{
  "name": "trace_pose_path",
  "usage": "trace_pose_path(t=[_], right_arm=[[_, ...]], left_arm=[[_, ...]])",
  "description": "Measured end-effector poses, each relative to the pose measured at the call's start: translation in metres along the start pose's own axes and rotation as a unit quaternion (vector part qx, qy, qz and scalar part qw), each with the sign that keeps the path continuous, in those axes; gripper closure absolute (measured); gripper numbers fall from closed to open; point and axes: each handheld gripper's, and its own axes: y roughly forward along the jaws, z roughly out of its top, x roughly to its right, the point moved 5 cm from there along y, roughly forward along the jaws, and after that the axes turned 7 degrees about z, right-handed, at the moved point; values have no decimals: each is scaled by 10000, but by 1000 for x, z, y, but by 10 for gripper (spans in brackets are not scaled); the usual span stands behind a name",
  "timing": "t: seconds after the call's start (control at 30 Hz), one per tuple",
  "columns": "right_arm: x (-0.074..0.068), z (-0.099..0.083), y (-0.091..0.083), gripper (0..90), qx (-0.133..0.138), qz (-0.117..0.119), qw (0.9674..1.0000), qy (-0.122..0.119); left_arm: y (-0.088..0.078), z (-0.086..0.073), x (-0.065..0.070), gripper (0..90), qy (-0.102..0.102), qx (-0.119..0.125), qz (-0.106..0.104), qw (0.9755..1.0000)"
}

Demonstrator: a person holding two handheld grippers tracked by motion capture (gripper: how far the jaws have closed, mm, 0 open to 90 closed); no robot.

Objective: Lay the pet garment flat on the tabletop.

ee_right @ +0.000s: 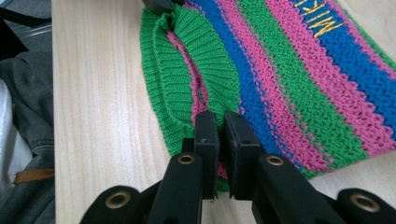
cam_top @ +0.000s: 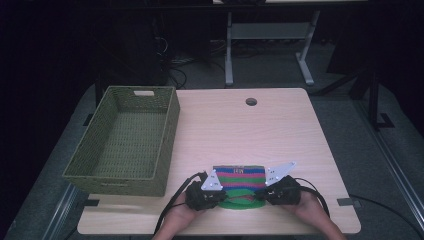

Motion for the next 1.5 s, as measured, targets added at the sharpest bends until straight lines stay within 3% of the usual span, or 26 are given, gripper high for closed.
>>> trace_pose_path(t=[0.57,1.5], right_arm=[[-10,0,-3,838,3,183,9998,20],[-18,5,-17,839,362,371,9985,178]], left_arm=[[-4,0,5,831,0,-21,-118,9999],[-20,5,6,852,-76,114,-307,9994]])
